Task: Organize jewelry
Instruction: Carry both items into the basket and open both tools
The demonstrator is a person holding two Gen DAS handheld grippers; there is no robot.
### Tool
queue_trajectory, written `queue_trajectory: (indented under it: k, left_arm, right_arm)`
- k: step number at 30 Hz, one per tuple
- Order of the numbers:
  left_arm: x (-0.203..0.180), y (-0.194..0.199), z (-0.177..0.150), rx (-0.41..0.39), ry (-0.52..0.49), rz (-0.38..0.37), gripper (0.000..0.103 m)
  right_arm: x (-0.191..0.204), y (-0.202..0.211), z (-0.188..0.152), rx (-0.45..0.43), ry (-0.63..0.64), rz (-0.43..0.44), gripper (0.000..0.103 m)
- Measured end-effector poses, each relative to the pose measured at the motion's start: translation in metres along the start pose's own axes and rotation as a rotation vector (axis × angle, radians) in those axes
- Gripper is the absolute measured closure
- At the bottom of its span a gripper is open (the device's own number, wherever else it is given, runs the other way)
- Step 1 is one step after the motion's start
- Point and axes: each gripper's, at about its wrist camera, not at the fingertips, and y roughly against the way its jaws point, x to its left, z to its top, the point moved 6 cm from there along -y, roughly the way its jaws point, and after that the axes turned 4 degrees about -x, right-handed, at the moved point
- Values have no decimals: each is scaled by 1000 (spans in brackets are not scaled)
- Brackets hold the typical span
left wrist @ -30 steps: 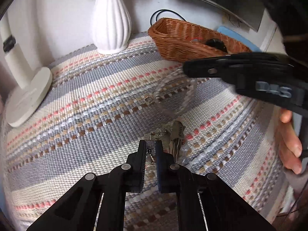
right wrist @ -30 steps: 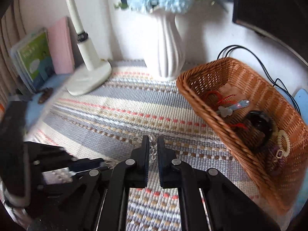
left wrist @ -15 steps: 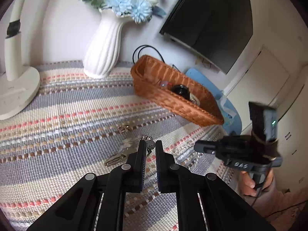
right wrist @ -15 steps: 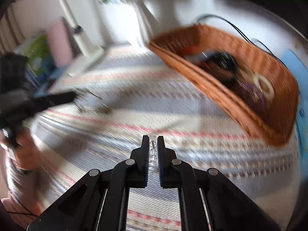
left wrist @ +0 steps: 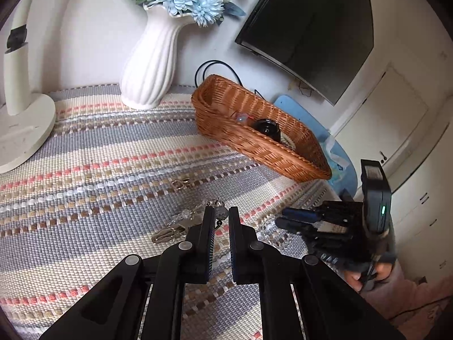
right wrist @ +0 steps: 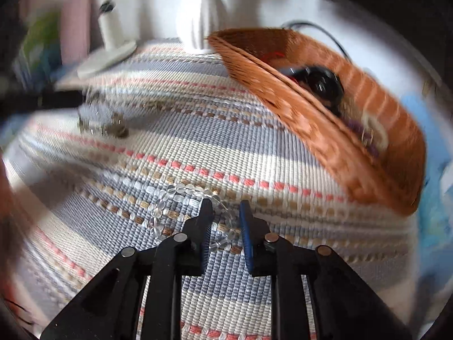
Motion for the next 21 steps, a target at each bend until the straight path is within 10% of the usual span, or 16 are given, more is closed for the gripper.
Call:
queue_trajectory:
  k: [7, 21]
  left_arm:
    - [-28, 5, 24, 5, -76, 23, 94]
    - [-120, -48, 142, -114, -221, -76, 94]
  right_arm:
    - [-8, 35, 18, -52, 26, 6, 95]
    - [-153, 109, 108, -330, -263, -108, 95]
